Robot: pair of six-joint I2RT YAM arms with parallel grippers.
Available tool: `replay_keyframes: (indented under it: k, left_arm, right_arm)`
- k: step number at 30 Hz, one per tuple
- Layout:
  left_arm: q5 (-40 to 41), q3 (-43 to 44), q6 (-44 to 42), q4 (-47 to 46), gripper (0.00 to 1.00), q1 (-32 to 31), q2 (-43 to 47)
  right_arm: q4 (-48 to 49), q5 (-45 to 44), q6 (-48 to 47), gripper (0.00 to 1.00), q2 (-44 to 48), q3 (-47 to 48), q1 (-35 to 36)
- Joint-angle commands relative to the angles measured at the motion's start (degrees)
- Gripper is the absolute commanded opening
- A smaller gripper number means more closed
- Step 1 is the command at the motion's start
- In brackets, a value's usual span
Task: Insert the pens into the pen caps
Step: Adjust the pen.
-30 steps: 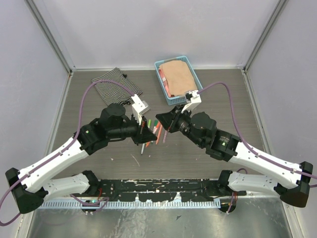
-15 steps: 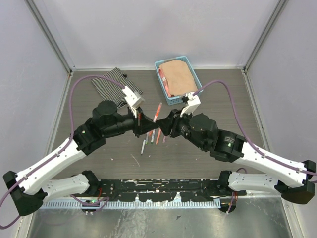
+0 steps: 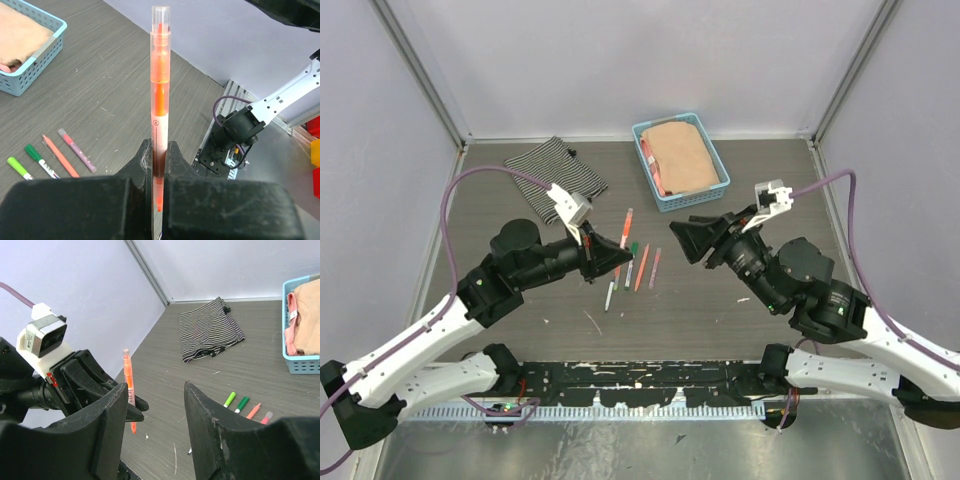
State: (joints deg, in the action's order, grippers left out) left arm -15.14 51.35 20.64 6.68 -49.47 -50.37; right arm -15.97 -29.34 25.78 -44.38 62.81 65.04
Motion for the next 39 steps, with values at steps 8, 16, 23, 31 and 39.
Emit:
replay_keyframes:
  k: [8, 16, 23, 31, 39]
  left_arm:
    - [-0.2, -0.7, 0.6, -2.9, 0.0, 0.2, 0.6]
    - [-1.1, -1.0, 0.6, -2.6, 0.0, 0.2, 0.8]
    - [-1.9, -0.9, 0.3, -2.2, 0.0, 0.2, 0.9]
    - [-3.1, -1.0, -0.3, -2.0, 0.0, 0.2, 0.8]
    - [-3.8, -1.2, -1.2, -0.9, 0.0, 0.2, 0.6]
  right_arm:
    - [14.0, 9.7, 1.3, 0.51, -6.0, -5.7, 0.3]
    - [18.1, 9.9, 3.5, 0.44, -8.9, -6.8, 0.3]
    - [18.5, 10.0, 4.0, 0.4, -10.8, -6.5, 0.3]
    - [18.6, 10.3, 3.9, 0.26, -12.4, -6.0, 0.3]
    - [18.9, 9.8, 3.6, 0.31, -12.6, -5.9, 0.2]
